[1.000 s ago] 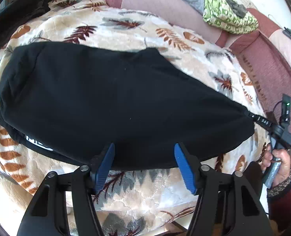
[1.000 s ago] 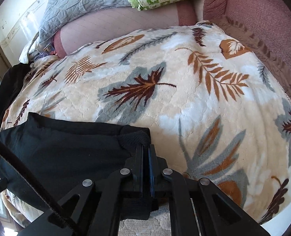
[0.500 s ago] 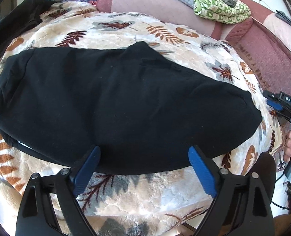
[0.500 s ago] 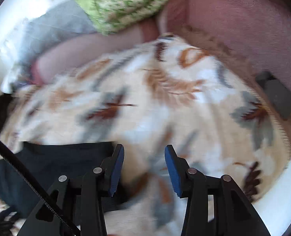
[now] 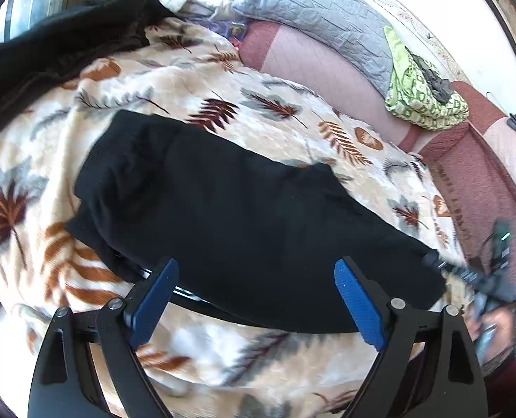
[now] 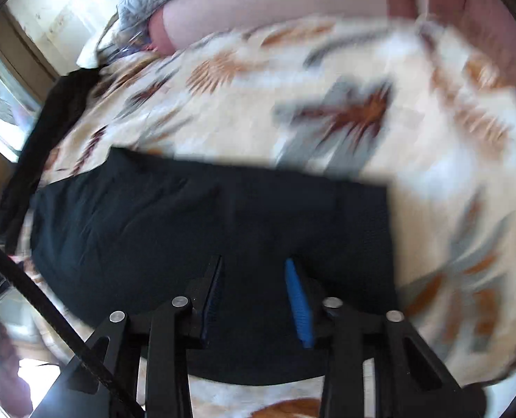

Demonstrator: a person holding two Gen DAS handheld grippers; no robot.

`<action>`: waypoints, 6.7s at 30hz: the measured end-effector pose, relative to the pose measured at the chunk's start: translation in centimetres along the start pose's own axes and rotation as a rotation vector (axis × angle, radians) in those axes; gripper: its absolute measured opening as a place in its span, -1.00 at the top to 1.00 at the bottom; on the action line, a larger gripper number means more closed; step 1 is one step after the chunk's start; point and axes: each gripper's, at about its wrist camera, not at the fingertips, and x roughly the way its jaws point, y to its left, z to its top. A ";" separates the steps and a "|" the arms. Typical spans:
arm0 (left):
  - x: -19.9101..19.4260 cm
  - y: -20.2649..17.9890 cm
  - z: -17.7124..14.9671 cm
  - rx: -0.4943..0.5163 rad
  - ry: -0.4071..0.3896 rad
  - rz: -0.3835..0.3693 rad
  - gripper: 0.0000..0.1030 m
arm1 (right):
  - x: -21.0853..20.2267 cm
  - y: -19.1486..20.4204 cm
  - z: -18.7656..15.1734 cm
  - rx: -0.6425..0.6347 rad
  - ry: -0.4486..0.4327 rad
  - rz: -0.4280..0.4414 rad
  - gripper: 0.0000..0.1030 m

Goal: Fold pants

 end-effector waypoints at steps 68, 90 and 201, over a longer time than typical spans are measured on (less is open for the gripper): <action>12.6 -26.1 3.9 0.571 0.304 -0.285 -0.80 | -3.9 -9.6 -7.6 0.407 -0.132 0.190 -0.24; 24.5 -37.3 -1.6 0.898 0.581 -0.308 0.56 | -0.8 -6.2 -5.1 0.251 -0.168 0.157 0.38; 1.0 15.4 -0.9 -0.597 -0.077 -0.195 0.70 | 19.3 47.2 3.9 -0.708 0.477 -0.049 -0.84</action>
